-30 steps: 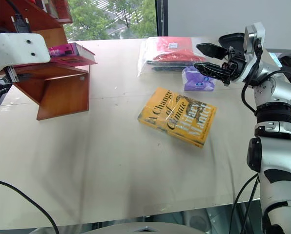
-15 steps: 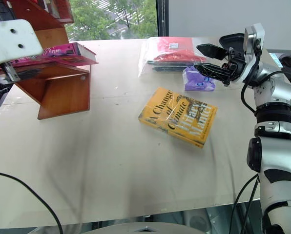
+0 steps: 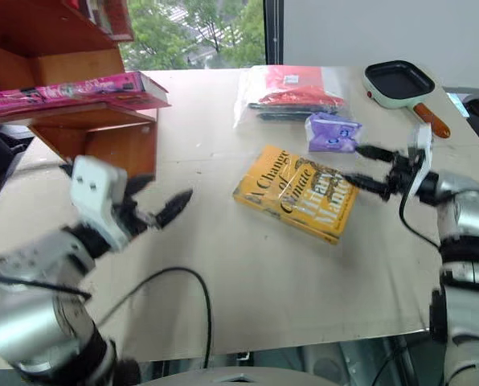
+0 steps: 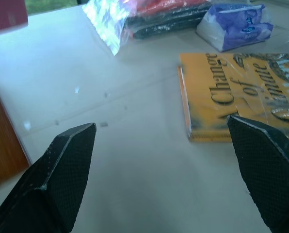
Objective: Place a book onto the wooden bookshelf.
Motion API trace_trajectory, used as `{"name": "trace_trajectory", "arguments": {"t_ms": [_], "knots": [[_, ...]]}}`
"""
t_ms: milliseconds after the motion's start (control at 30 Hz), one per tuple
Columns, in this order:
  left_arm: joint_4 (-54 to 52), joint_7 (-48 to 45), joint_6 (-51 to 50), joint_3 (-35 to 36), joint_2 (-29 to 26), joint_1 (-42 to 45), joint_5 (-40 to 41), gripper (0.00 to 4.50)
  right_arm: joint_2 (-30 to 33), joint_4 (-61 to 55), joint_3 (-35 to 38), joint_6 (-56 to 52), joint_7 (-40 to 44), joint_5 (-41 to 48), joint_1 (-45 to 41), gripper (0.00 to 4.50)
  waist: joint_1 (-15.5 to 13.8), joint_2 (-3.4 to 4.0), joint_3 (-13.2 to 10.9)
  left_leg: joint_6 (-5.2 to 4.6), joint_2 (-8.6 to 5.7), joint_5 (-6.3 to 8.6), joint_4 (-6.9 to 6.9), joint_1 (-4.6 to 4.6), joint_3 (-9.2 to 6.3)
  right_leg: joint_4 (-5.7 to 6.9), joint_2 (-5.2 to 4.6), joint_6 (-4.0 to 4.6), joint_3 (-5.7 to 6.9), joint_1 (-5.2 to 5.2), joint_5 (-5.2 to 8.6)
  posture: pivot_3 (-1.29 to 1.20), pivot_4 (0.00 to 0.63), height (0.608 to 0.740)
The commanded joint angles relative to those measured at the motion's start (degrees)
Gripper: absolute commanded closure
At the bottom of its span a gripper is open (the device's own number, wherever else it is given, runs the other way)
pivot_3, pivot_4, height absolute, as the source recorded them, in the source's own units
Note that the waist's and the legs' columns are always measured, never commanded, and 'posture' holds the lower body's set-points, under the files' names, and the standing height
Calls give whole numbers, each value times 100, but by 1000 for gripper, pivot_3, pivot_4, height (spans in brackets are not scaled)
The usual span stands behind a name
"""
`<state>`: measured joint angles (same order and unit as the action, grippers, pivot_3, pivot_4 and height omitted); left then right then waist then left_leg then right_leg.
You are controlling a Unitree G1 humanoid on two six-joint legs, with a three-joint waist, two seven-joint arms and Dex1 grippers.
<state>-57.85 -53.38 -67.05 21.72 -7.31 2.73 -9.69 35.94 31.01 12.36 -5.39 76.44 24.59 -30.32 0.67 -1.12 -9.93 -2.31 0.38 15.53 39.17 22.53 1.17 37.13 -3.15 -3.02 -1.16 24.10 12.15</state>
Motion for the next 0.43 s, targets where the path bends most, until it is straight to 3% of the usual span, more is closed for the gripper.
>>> {"name": "trace_trajectory", "arguments": {"t_ms": [33,233,433], "knots": [[565,447,1687,117,419,-1435,416,51,247,-466,301,522,-456,-297,1228,0,-37,0,2,-23,1,14,-4,-10,-10,-10,-2,1,8,-20,0,0,150,740],[1558,660,3901,-377,350,-2820,859,51,147,-1278,608,919,-1167,-414,2889,0,-4,-2,27,-31,4,20,-8,-69,-2,-33,-9,39,4,-77,10,0,150,740],[1930,734,4604,-808,2,-2963,1363,51,-95,-2031,754,1023,-1703,-281,3704,0,7,-15,43,-34,12,19,-7,-71,3,-34,10,14,11,-75,24,0,150,740]]}}
